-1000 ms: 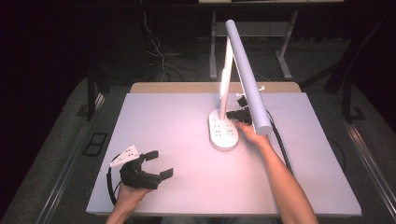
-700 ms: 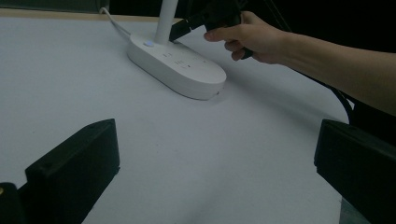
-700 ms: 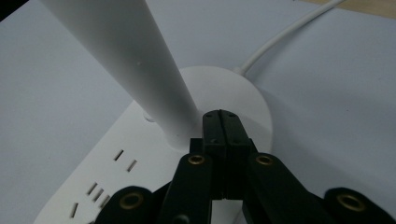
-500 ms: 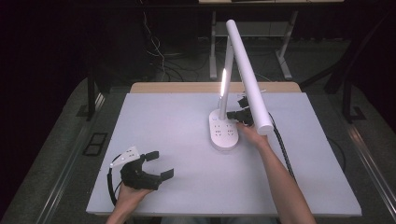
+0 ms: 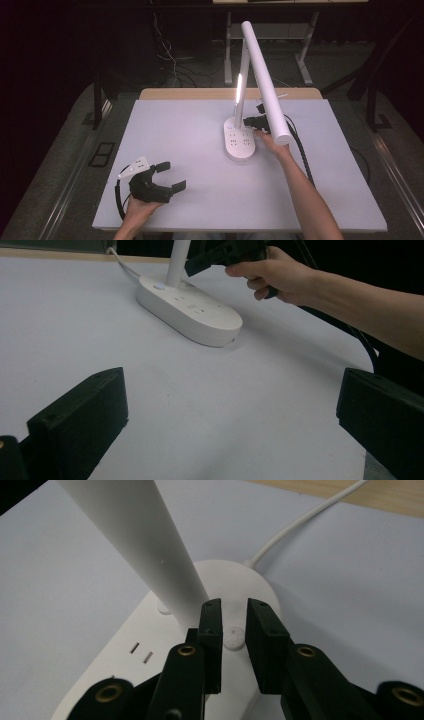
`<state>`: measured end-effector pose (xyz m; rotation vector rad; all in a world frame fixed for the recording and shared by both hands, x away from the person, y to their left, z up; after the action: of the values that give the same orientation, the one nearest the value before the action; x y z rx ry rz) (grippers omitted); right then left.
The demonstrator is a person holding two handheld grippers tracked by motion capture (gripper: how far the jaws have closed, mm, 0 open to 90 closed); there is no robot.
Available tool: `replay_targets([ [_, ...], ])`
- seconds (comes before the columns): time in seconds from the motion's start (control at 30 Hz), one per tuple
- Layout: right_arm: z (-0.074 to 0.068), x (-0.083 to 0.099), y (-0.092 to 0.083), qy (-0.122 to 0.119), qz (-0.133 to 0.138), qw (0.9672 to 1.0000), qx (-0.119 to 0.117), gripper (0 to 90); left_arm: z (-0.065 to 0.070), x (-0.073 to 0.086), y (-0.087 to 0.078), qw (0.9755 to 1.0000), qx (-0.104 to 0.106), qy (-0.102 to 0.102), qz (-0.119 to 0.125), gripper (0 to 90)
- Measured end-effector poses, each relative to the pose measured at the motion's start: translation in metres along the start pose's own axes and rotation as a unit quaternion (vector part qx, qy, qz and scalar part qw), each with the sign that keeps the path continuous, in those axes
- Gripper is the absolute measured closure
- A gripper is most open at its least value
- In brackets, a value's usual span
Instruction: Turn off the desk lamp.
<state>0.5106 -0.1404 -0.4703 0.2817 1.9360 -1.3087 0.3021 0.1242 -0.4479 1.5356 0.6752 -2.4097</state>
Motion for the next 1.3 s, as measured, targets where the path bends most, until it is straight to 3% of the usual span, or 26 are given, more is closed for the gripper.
replay_targets([
  [0.3, 0.004, -0.009, -0.028, -0.013, 0.013, 0.9997, 0.019, 56.5, 0.0, 0.0, 0.001, 1.0, 0.0, 0.001, -0.001, 0.0],
  [0.47, 0.006, -0.012, -0.045, -0.008, 0.024, 0.9995, 0.017, 35.2, 0.001, 0.0, 0.002, 1.0, 0.0, -0.001, -0.001, 0.0],
  [0.67, 0.005, -0.009, -0.063, -0.015, 0.023, 0.9996, 0.012, 2.3, 0.001, 0.0, 0.003, 1.0, 0.001, 0.001, -0.003, 0.0],
  [1.0, -0.002, 0.006, -0.09, -0.014, 0.033, 0.9993, -0.006, 0.6, 0.003, 0.0, 0.004, 1.0, 0.001, 0.001, -0.002, 0.0],
  [1.3, -0.016, 0.032, -0.114, -0.021, 0.045, 0.9984, -0.028, 0.6, 0.003, 0.001, 0.005, 1.0, 0.001, -0.002, -0.001, 0.0],
])
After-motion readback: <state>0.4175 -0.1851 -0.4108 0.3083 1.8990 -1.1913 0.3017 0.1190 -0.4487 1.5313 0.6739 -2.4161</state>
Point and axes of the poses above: each handheld gripper's, and its own axes: y roughly forward along the jaws, x roughly out of its underside, z roughly to its right, the point moved 9 cm from there along y, roughly forward along the jaws, and after that the axes turned 7 degrees about x, right-handed, at the moved point
